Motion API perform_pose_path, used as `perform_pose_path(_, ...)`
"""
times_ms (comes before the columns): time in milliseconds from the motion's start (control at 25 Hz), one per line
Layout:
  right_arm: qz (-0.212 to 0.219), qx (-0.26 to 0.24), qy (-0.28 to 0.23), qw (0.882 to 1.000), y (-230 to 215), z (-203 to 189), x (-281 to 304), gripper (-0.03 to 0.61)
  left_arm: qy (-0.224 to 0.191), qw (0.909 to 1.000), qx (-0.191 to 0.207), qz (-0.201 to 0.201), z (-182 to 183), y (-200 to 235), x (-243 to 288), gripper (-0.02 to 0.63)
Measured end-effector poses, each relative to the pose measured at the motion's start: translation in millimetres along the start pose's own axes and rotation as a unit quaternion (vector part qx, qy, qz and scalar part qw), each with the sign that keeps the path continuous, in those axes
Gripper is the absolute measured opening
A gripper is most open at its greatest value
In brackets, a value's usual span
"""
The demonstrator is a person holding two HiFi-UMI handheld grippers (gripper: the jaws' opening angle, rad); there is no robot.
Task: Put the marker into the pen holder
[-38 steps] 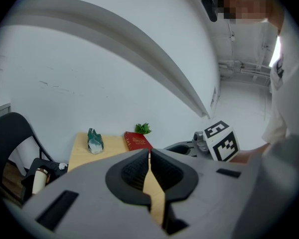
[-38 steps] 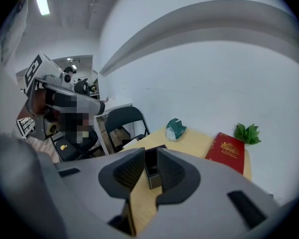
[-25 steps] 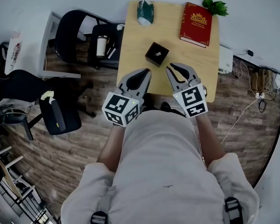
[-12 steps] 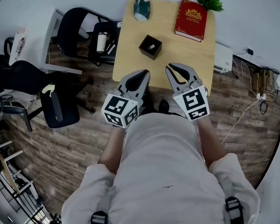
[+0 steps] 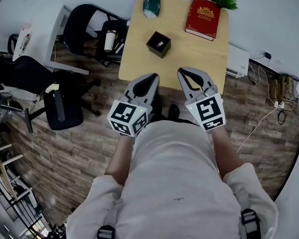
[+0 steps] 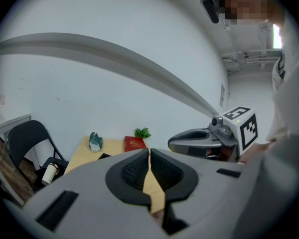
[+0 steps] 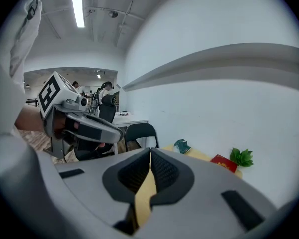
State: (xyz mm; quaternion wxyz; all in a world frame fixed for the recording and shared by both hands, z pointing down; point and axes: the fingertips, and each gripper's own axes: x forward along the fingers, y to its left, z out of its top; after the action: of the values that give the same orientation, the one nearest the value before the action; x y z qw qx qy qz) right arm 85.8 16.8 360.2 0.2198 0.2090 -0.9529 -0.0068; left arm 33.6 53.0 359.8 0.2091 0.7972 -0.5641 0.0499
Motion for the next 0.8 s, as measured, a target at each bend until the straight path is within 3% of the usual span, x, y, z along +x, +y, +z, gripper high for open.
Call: perform_pose_path(800, 0.0, -0.002, -0.008, 1.0, 16.9, -1.5, -20.8, 0.0, -0.006, 1.0, 0.006, 0.002, -2.8, -24.2, -19.9, 0.014)
